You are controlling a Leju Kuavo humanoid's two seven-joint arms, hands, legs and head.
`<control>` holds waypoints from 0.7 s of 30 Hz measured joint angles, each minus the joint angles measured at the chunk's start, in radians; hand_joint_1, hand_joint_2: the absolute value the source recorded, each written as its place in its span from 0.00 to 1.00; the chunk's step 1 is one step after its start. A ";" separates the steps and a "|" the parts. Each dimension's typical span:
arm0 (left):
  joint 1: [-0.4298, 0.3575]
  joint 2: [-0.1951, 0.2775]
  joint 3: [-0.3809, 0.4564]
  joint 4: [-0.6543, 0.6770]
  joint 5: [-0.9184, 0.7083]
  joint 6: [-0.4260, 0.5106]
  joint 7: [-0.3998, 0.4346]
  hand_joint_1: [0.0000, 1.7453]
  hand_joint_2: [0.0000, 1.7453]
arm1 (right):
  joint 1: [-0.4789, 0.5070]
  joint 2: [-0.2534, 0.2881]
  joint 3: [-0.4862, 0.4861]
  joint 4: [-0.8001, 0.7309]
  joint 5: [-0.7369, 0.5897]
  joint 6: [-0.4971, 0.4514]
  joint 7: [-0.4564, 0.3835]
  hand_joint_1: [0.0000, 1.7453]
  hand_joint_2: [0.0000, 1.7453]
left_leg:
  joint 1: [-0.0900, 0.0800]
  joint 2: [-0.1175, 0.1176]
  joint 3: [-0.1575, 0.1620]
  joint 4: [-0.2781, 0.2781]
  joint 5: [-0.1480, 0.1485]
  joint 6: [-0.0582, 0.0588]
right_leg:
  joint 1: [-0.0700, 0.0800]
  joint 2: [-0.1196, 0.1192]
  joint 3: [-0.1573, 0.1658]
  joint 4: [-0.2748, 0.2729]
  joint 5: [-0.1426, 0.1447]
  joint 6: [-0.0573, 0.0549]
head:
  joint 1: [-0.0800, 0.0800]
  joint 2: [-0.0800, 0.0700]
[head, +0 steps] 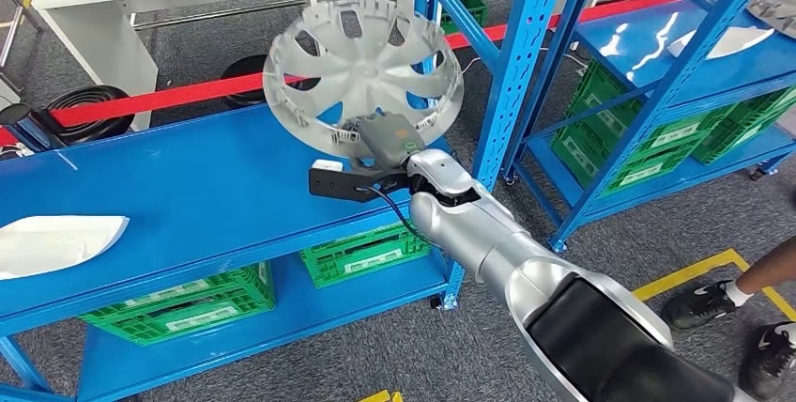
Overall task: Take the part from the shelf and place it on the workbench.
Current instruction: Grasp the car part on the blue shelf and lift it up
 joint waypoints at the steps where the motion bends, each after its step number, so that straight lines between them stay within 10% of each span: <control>1: 0.000 -0.001 0.002 0.000 0.004 0.005 0.000 0.00 1.00 | -0.009 0.000 -0.001 -0.019 0.004 -0.008 -0.009 1.00 1.00 | 0.000 0.000 0.000 0.000 0.000 0.000 | 0.000 0.000 0.000 0.000 0.000 0.000 | 0.000 0.000; 21: 0.002 -0.007 0.032 0.001 0.012 0.035 0.000 0.00 1.00 | -0.054 0.014 0.035 -0.305 0.072 -0.083 -0.075 1.00 1.00 | 0.000 -0.001 0.000 0.000 0.000 0.000 | 0.000 -0.001 0.000 0.000 -0.001 -0.001 | 0.000 0.000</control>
